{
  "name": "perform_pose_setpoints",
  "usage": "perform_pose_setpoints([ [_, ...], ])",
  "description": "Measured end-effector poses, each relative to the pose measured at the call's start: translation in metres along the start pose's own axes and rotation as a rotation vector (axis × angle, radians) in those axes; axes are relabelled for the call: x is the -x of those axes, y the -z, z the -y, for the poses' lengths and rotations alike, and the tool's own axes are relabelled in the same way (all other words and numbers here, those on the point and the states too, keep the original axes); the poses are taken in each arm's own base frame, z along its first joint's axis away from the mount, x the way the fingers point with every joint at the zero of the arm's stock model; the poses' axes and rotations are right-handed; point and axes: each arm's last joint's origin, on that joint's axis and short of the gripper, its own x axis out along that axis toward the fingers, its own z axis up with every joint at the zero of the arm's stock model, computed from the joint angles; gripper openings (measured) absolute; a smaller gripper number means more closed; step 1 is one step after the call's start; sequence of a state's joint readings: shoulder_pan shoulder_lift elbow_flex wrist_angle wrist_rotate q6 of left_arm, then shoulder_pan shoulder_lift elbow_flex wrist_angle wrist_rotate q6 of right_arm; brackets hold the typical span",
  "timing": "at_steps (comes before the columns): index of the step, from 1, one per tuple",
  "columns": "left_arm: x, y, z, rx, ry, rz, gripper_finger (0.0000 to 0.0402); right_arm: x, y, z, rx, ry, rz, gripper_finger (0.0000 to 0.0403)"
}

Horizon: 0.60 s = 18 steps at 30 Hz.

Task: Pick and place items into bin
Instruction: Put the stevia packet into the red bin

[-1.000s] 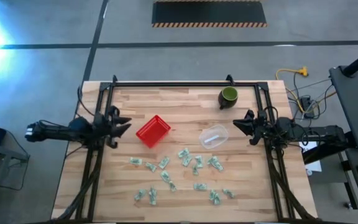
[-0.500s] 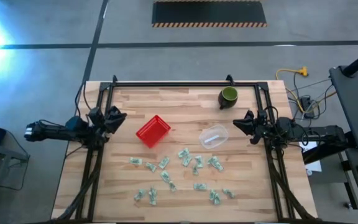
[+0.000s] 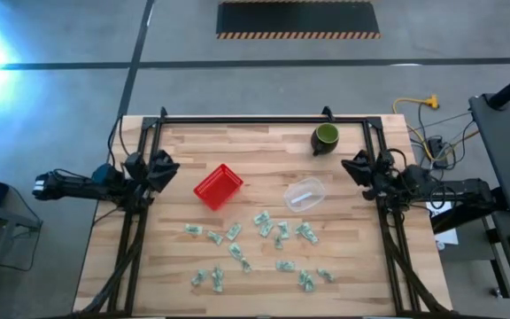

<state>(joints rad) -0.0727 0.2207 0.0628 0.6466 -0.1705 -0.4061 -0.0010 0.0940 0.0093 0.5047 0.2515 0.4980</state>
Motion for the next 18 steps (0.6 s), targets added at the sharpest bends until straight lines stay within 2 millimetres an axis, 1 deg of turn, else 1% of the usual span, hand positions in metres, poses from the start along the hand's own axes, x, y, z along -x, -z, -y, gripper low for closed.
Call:
perform_pose_setpoints([
  [4, -0.014, -0.009, 0.007, -0.062, 0.001, -0.023, 0.0102, 0.0, -0.01, -0.006, 0.073, -0.072, 0.078, 0.0052],
  [8, -0.032, -0.019, 0.014, -0.092, 0.0, -0.041, 0.0102, -0.003, -0.021, -0.015, 0.136, -0.121, 0.087, 0.0052],
  [14, -0.059, -0.029, 0.024, -0.107, -0.007, -0.059, 0.0102, -0.014, -0.042, -0.032, 0.203, -0.158, 0.0, 0.0052],
  [18, -0.08, -0.03, 0.028, -0.109, -0.021, -0.09, 0.0102, -0.024, -0.051, -0.043, 0.223, -0.196, -0.127, 0.0052],
])
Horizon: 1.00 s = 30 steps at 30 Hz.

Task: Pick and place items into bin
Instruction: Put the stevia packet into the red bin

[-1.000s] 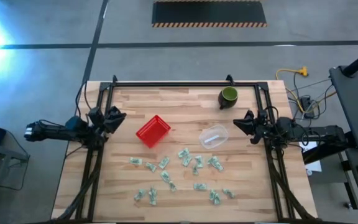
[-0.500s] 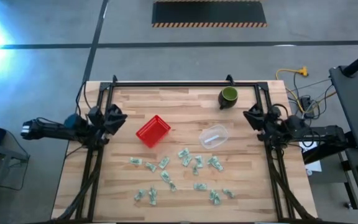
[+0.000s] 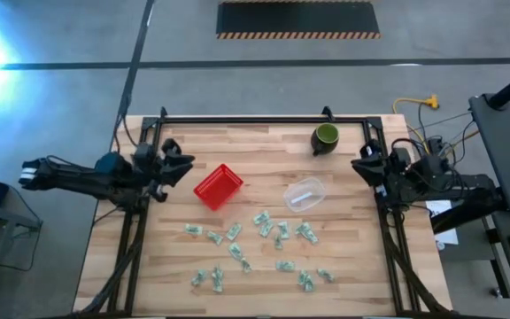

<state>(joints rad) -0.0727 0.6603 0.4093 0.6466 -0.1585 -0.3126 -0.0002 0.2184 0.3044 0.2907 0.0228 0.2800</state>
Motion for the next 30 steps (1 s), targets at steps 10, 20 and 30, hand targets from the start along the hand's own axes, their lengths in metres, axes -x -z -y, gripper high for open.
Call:
perform_pose_setpoints([
  [10, -0.043, 0.012, 0.015, 0.11, 0.044, -0.155, 0.0102, -0.027, -0.008, -0.006, -0.014, 0.0, -0.407, 0.0052],
  [20, -0.045, 0.05, 0.018, 0.237, -0.027, -0.561, 0.0102, -0.05, -0.019, -0.011, 0.04, -0.024, -0.436, 0.0052],
  [30, -0.026, 0.064, 0.029, 0.319, -0.007, -0.803, 0.0102, -0.065, -0.004, -0.007, -0.02, 0.016, -0.521, 0.0052],
])
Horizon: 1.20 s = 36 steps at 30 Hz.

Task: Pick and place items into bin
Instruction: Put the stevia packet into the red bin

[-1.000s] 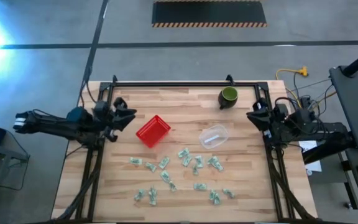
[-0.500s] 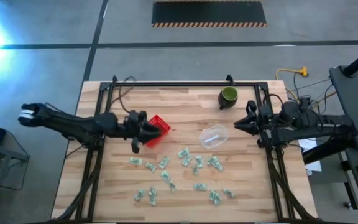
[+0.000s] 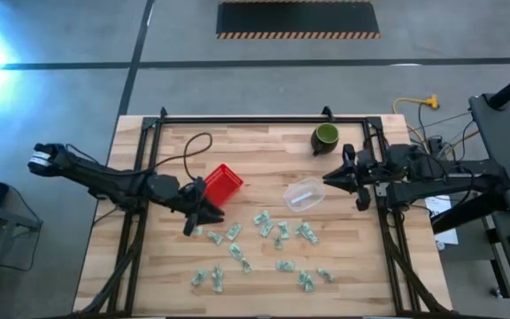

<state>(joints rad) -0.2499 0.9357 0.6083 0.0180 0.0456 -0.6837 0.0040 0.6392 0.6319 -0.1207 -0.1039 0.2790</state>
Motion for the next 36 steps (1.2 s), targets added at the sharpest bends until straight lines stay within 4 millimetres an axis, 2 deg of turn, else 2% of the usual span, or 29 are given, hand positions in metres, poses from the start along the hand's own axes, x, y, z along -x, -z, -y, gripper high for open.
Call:
perform_pose_setpoints([
  [10, 0.014, 0.032, -0.007, 0.051, -0.21, -0.36, 0.0102, -0.026, 0.004, 0.004, -0.038, 0.006, -0.03, 0.0052],
  [16, 0.015, 0.048, -0.014, -0.004, -0.338, -0.501, 0.0102, -0.038, 0.007, 0.004, -0.046, -0.001, -0.038, 0.0052],
  [30, -0.013, 0.081, -0.025, -0.213, -0.522, -0.778, 0.0102, -0.052, 0.017, -0.004, -0.072, -0.043, -0.096, 0.0052],
  [36, -0.023, 0.091, -0.032, -0.222, -0.579, -0.839, 0.0102, -0.055, 0.017, -0.006, -0.082, -0.053, -0.082, 0.0052],
])
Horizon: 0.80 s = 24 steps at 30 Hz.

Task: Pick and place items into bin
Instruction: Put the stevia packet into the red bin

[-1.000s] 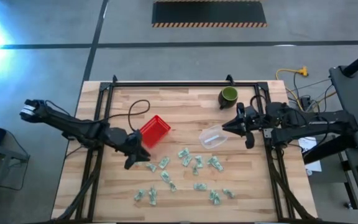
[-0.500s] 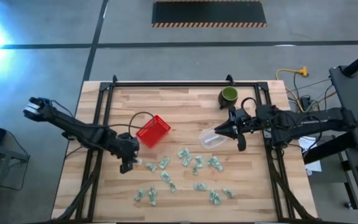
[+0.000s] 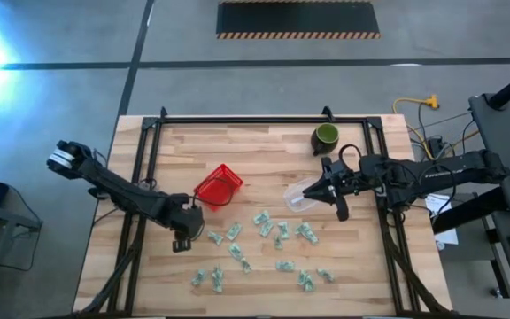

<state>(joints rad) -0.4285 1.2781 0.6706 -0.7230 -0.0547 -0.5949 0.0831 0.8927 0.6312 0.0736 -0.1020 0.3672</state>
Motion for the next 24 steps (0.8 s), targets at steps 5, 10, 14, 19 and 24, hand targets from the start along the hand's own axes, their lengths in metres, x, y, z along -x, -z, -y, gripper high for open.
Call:
perform_pose_setpoints([
  [5, 0.0, -0.001, 0.001, 0.0, 0.001, 0.001, 0.0102, 0.0, -0.001, -0.001, 0.001, -0.005, 0.015, 0.0052],
  [10, -0.002, 0.002, -0.001, 0.0, -0.004, -0.006, 0.0102, 0.0, -0.001, -0.001, 0.002, -0.006, 0.015, 0.0052],
  [14, -0.005, 0.005, -0.003, 0.0, -0.019, -0.008, 0.0102, 0.0, -0.001, 0.0, 0.003, 0.0, 0.016, 0.0052],
  [19, -0.008, 0.004, -0.005, 0.002, -0.059, 0.051, 0.0102, 0.0, -0.001, 0.0, 0.01, 0.015, 0.021, 0.0052],
  [24, -0.016, 0.0, -0.001, -0.005, -0.048, 0.068, 0.0103, 0.0, -0.001, 0.0, 0.009, 0.02, 0.022, 0.0052],
])
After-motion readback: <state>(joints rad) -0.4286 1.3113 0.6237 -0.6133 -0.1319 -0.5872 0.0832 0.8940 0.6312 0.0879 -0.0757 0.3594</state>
